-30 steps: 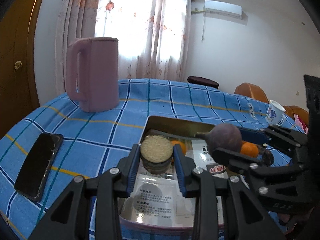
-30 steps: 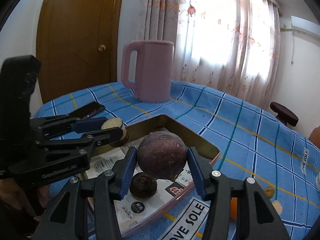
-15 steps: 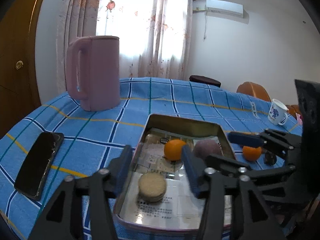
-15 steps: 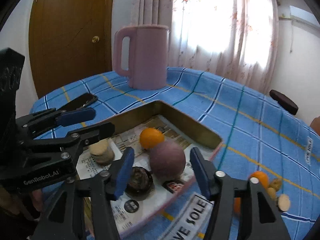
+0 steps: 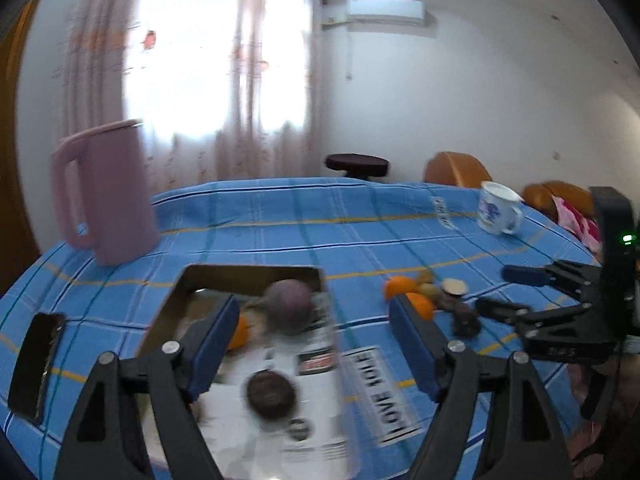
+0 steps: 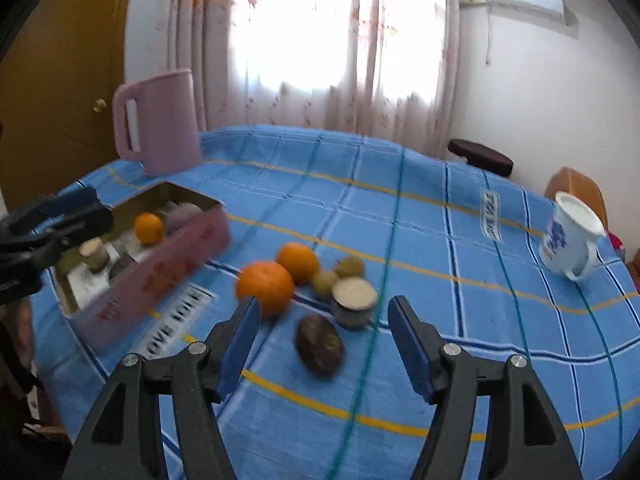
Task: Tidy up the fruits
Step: 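Grasp the brown oval fruit with the right tool, then grasp the large orange with the left tool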
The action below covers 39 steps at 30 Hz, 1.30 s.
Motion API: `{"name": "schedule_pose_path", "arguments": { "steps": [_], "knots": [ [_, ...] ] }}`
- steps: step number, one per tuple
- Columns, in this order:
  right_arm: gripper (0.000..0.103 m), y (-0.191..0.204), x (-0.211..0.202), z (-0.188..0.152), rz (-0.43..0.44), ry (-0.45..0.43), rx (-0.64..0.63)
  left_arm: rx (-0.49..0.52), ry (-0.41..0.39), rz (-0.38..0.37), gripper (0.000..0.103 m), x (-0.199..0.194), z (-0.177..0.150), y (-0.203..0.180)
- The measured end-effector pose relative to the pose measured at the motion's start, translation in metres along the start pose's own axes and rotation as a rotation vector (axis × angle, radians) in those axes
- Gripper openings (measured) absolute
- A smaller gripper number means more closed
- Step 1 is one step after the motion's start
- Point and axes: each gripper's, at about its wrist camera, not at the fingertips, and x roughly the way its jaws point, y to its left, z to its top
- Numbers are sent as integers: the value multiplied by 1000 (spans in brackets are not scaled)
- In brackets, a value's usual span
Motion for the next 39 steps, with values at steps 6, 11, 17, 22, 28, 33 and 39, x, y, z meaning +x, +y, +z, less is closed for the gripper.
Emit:
{"name": "schedule_pose_path", "arguments": {
  "steps": [6, 11, 17, 22, 28, 33, 39],
  "knots": [
    [67, 0, 19, -3, 23, 69, 4, 42, 29, -33, 85, 17, 7, -30],
    [67, -6, 36, -5, 61, 131, 31, 71, 41, -41, 87, 28, 8, -45],
    [37, -10, 40, -10, 110, 167, 37, 58, 84, 5, 87, 45, 2, -37],
    [27, -12, 30, -9, 106, 124, 48, 60, 70, -8, 89, 41, 5, -42],
    [27, -27, 14, -10, 28, 48, 79, 122, 113, -52, 89, 54, 4, -66],
    [27, -43, 5, -12, 6, -2, 121, 154, 176, -72, 87, 75, 6, -78],
    [27, -43, 0, -11, 18, -26, 119, 146, 272, -105, 68, 99, 3, -86]
  ]
}}
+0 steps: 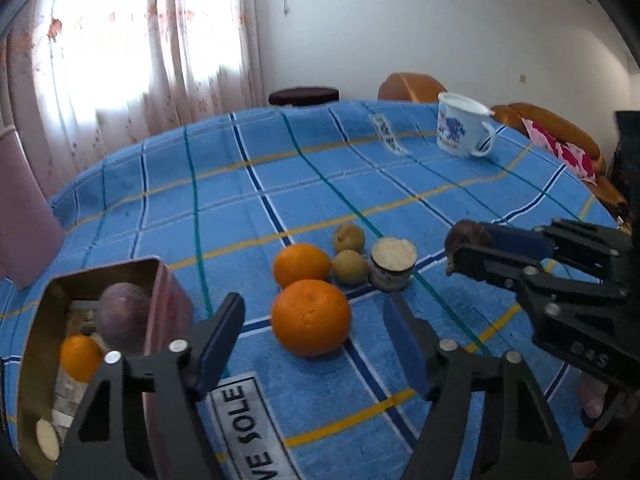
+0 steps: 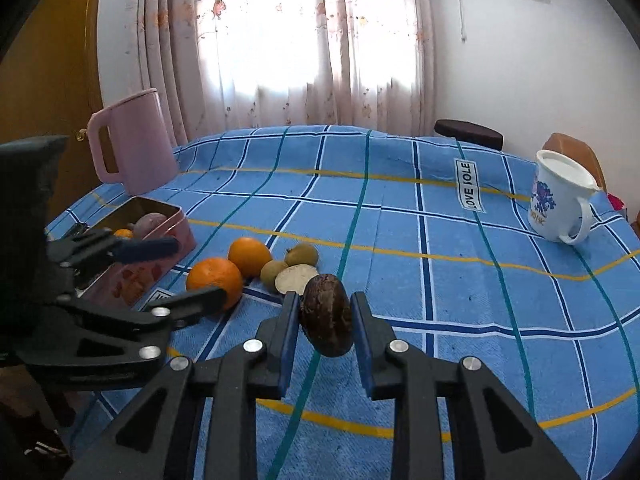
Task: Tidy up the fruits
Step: 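Grasp the large orange with the left tool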
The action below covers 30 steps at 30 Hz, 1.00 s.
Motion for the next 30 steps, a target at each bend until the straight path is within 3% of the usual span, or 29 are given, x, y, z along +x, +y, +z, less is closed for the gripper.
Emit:
{"name": "schedule_pose_path", "arguments": {
  "steps": [1, 5, 11, 15, 30],
  "knots": [
    [27, -1, -1, -1, 3, -1, 0, -1, 11, -9, 63, 3, 1, -1],
    [27, -1, -2, -1, 20, -5, 6, -3, 60, 1, 62, 17, 3, -4],
    [27, 2, 1, -1, 34, 5, -6, -22, 84, 0, 49, 23, 5, 1],
    [27, 2, -4, -2, 42, -17, -8, -35, 75, -32, 48, 20, 3, 3],
    [27, 7, -20, -3, 68, -103, -36, -37, -96, -27, 48, -16, -1, 1]
  ]
}}
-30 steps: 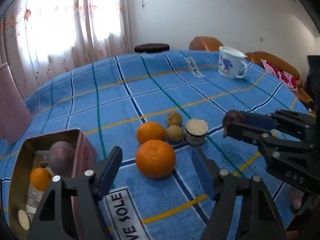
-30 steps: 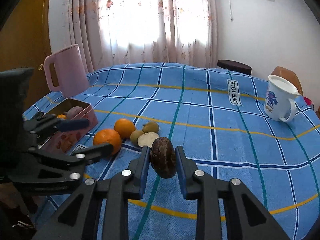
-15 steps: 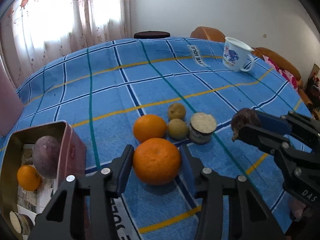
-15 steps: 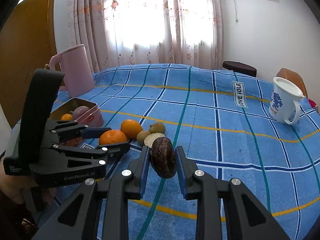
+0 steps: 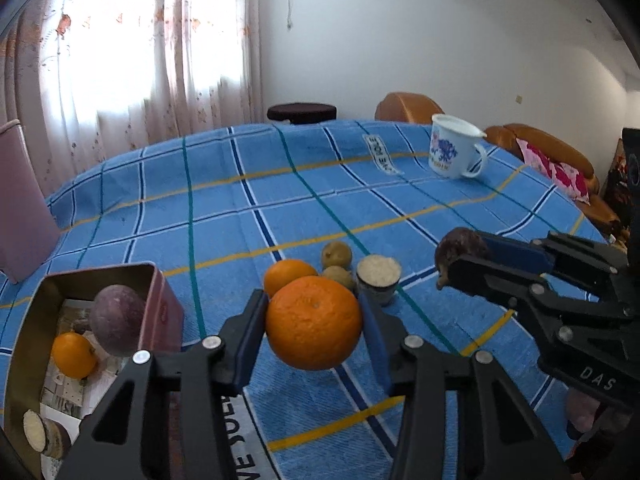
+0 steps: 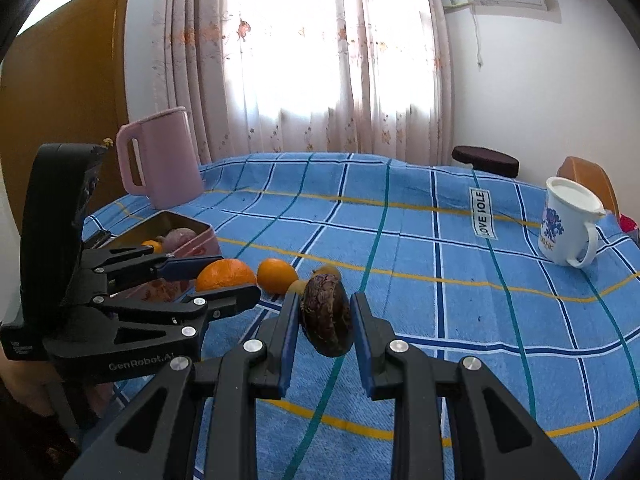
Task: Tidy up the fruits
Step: 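Grasp the large orange with the left tool, then carry the orange and the brown fruit toward the tin box with both tools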
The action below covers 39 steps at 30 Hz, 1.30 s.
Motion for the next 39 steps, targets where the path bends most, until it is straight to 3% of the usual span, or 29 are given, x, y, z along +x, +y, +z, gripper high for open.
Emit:
{"name": "schedule_pose_path", "arguments": {
  "steps": [14, 39],
  "knots": [
    [27, 7, -13, -1, 11, -72, -31, -3, -103, 44, 48, -21, -3, -3],
    [27, 12, -29, -4, 4, -161, -66, -9, -210, 77, 48, -43, -10, -5]
  ]
}}
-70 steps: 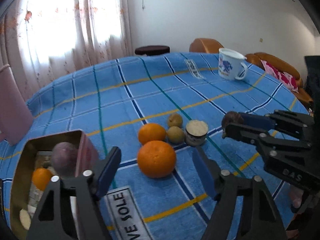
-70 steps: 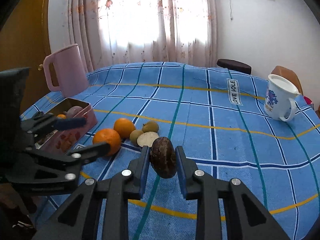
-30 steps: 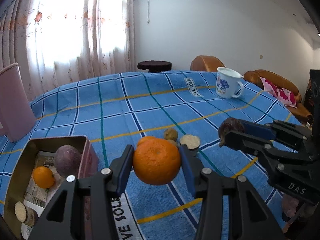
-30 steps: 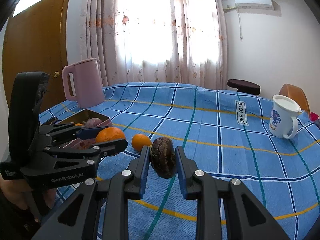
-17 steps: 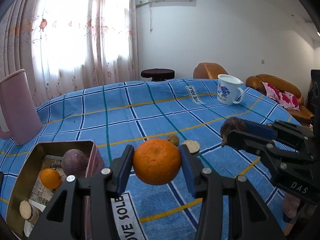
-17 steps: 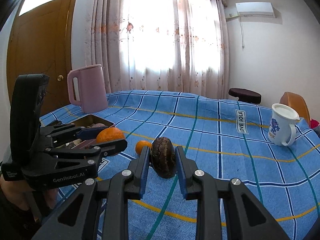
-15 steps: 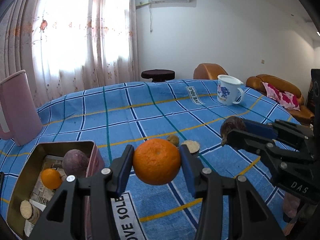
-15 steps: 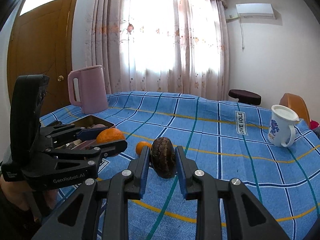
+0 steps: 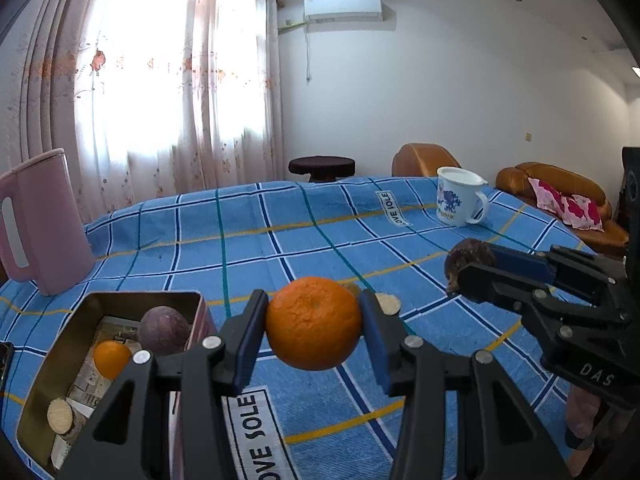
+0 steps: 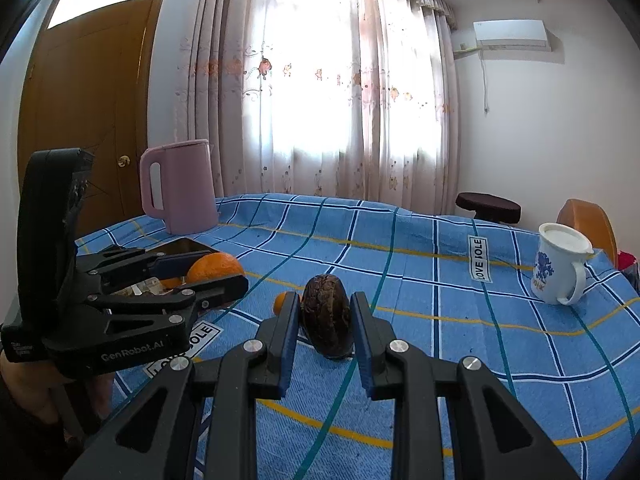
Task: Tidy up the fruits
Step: 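Carry the orange and the brown fruit toward the tin box with both tools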
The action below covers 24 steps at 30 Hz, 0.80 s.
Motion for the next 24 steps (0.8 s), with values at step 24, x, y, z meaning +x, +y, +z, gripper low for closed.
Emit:
{"name": "schedule_pose_path", "arguments": {
  "steps": [24],
  "knots": [
    [27, 30, 3, 7, 12, -30, -90, -27, -43, 9, 48, -23, -7, 17]
  ]
}}
